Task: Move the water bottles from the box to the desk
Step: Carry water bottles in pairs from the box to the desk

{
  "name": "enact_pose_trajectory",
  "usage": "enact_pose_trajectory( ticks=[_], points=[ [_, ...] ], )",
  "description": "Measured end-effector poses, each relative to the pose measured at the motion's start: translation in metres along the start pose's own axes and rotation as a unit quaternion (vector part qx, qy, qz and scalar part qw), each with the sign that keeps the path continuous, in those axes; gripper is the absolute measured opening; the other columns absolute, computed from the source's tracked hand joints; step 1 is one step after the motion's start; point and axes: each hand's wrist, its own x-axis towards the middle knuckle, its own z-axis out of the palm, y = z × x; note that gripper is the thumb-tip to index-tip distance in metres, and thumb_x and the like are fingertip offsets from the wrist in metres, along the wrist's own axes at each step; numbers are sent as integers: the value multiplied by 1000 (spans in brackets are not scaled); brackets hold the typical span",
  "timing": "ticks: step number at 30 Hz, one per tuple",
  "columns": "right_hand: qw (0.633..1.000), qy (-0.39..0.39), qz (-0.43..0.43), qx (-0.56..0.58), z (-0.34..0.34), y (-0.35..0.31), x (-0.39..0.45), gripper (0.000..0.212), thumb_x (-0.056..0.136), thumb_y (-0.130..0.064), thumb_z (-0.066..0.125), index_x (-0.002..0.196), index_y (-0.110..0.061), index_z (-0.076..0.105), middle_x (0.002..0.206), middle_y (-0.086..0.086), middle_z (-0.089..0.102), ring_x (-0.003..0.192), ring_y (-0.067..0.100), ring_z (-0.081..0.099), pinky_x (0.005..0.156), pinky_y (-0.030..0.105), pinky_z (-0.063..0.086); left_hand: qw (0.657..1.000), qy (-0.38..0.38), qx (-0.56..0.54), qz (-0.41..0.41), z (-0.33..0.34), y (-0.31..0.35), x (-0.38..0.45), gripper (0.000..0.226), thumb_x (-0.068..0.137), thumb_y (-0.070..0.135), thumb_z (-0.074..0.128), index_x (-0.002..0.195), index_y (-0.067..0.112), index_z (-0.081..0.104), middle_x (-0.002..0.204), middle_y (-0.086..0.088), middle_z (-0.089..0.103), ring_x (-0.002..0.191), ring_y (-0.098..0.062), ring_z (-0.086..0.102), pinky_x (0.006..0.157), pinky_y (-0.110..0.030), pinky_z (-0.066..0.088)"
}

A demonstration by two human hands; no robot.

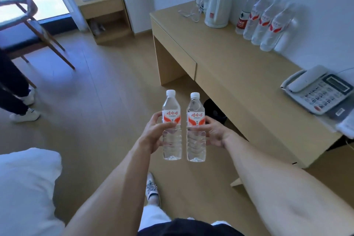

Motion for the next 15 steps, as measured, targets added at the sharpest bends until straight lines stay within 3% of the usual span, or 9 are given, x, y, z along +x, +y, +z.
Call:
enact_pose_trajectory(
  ticks=[6,10,15],
  points=[
    [997,65,-16,44,-6,-40,50,65,68,-8,85,127,-16,59,123,15,68,115,37,63,96,60,49,995,-78,53,-17,0,50,84,61,77,12,83,126,34,55,116,-9,70,107,-31,69,90,-64,53],
    [989,118,-47,77,-5,-73,73,63,70,-7,83,128,-15,59,121,13,70,115,35,64,102,60,46,986,-141,89,-22,3,101,132,56,79,9,80,124,31,56,117,-12,69,110,-34,67,95,-65,50],
    [971,181,-82,131,-13,-117,82,68,65,-11,84,127,-21,59,120,11,69,112,33,64,86,53,55,962,-232,142,4,31,159,182,62,77,10,82,129,25,53,117,-10,69,107,-32,69,91,-61,54]
  ],
)
